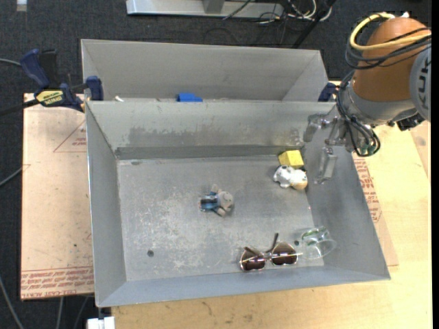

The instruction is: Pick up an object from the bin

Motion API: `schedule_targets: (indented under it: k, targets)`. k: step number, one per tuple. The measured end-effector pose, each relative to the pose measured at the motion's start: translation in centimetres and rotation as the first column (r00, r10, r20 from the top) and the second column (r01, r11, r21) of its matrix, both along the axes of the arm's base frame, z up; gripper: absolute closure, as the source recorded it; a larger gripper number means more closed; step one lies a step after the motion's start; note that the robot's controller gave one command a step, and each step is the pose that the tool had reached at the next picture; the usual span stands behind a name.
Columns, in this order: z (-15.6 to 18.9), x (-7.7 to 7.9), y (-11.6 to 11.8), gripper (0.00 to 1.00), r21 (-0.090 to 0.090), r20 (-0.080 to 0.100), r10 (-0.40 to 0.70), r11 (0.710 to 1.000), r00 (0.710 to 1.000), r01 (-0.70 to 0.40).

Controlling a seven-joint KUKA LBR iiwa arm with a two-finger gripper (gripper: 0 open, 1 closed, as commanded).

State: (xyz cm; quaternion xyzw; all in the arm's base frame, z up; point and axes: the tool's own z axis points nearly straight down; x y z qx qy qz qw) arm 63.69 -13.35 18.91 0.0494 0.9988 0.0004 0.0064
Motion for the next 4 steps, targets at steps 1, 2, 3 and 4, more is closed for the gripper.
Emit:
schedule_targets:
  k: [1,2,3,4]
  targets:
    - [-2.8,0.7,-1.5,0.00,0.000,-0.011,0.116,0.993,0.993,-0.116]
    - [-3.6,0.9,-1.5,0.00,0.001,-0.009,-0.024,1.000,1.000,0.024]
    - [-9.5,1.1,-1.8,0.00,-0.001,-0.006,0.033,0.999,0.999,-0.033]
    - [-11.7,2.0,-1.8,1.00,0.000,-0.007,-0.087,0.996,0.996,0.087]
